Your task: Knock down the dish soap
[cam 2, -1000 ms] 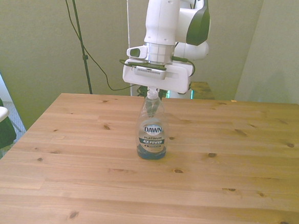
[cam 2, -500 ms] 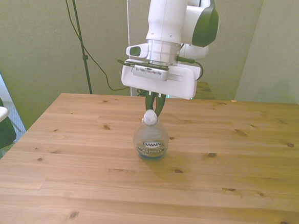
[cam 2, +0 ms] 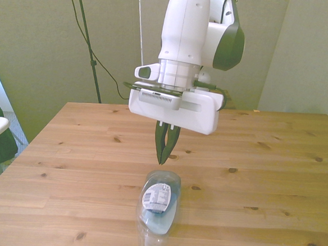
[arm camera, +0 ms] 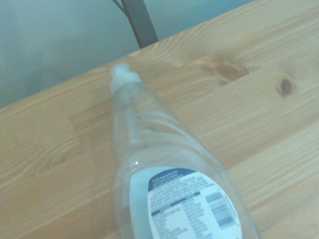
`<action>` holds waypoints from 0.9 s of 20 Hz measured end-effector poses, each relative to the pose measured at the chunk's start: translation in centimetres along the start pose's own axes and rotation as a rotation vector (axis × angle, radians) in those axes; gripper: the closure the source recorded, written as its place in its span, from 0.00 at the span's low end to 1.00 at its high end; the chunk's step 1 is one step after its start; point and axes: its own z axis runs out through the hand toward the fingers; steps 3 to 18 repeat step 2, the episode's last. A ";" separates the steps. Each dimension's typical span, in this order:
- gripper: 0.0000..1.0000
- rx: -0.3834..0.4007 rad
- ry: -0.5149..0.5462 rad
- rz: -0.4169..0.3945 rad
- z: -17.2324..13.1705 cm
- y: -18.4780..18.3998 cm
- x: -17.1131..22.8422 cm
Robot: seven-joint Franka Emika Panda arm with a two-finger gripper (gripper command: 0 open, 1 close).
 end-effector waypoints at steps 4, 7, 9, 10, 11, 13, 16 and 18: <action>1.00 0.004 0.004 0.012 0.9 -1.0 -0.1; 1.00 0.004 0.004 0.012 0.9 -1.0 -0.1; 1.00 0.004 0.004 0.012 0.9 -1.0 -0.1; 1.00 0.004 0.004 0.012 0.9 -1.0 -0.1; 1.00 0.004 0.004 0.012 0.9 -1.0 -0.1; 1.00 0.004 0.004 0.012 0.9 -1.0 -0.1; 1.00 0.004 0.004 0.012 0.9 -1.0 -0.1; 1.00 0.004 0.004 0.012 0.9 -1.0 -0.1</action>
